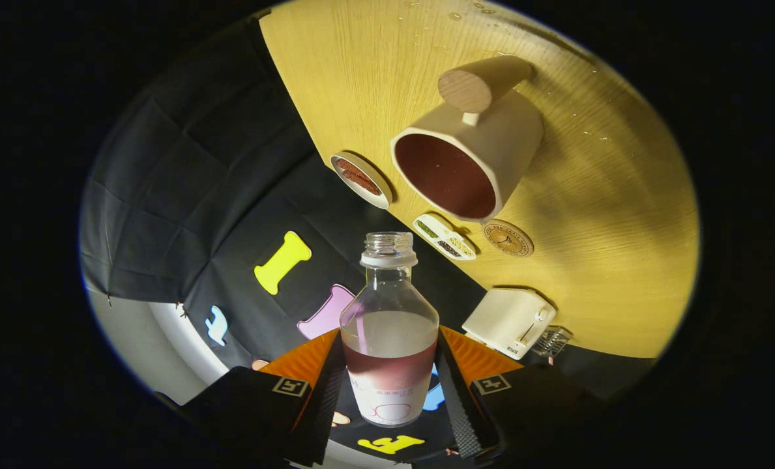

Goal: Take the bottle from table, then pour the juice into the cup, finally place the bottle on the coaster

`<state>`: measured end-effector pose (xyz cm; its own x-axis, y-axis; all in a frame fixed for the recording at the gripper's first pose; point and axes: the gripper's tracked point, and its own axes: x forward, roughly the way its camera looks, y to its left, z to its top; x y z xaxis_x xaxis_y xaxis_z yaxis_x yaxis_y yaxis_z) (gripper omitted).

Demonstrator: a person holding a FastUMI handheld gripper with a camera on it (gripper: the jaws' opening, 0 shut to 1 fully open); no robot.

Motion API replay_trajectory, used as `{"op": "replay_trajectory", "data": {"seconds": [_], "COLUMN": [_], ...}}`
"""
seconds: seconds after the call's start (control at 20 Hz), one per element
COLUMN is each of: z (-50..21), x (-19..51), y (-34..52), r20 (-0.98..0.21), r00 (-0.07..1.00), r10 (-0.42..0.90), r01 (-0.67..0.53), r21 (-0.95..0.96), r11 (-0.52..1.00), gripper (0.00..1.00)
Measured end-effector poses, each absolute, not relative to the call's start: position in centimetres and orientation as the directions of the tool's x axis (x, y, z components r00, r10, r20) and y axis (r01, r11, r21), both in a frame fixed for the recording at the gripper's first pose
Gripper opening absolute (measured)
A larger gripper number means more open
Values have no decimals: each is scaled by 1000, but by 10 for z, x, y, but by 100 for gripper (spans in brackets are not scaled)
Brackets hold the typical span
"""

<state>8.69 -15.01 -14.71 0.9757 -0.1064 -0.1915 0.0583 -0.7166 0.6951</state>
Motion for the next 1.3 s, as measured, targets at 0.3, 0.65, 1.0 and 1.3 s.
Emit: {"op": "replay_trajectory", "data": {"seconds": [0.3, 0.65, 1.0, 1.3], "z": [-158, -170, -174, -128], "x": [88, 90, 74, 73], "y": [-140, -135, -148, -136], "r20": [-200, -231, -266, -146], "r00": [975, 970, 937, 930], "r10": [-96, -70, -225, -338], "r01": [102, 202, 312, 320], "r21": [788, 935, 928, 776], "r11": [-608, -291, 204, 544], "gripper": [76, 76, 76, 76]}}
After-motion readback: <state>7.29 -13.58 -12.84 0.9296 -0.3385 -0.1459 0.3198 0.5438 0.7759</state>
